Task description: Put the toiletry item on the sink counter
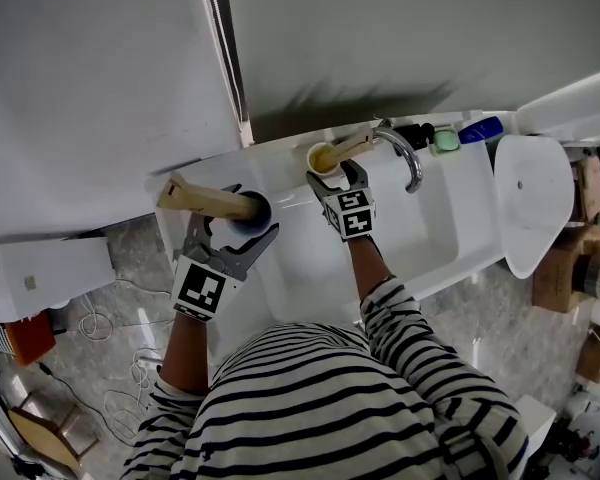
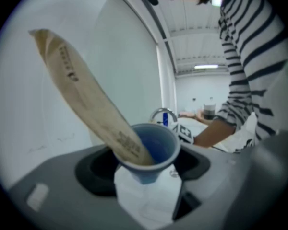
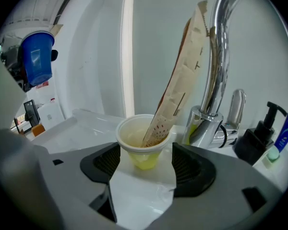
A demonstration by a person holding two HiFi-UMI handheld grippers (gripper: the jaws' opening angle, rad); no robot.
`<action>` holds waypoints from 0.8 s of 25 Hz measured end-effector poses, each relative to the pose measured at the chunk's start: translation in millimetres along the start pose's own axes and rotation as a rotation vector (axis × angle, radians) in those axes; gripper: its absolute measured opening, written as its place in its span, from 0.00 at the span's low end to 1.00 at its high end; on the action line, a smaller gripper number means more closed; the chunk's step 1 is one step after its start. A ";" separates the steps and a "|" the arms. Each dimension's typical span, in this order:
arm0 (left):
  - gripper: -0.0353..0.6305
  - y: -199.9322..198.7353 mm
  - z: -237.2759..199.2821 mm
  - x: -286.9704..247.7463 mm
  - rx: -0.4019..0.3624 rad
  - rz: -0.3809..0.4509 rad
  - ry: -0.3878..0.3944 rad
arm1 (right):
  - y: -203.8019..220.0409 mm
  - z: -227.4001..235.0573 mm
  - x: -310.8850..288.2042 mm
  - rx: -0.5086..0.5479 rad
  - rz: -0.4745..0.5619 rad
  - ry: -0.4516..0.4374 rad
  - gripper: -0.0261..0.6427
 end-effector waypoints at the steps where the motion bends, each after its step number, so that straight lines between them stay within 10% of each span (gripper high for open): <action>1: 0.57 0.0 0.3 0.0 0.000 0.001 -0.001 | 0.2 0.3 1.7 -0.002 -0.001 0.003 0.49; 20: 0.57 -2.3 10.1 -3.6 0.005 0.003 0.007 | -1.3 -19.0 68.2 -0.032 0.016 0.019 0.49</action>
Point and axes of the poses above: the fingertips, and each gripper's own axes: x backward along the fingers, z to its right, y out of its underside, the point moved 7 cm from there along x, backward along the fingers, and after that the axes turned 13 degrees about z, right-handed, at the moved point
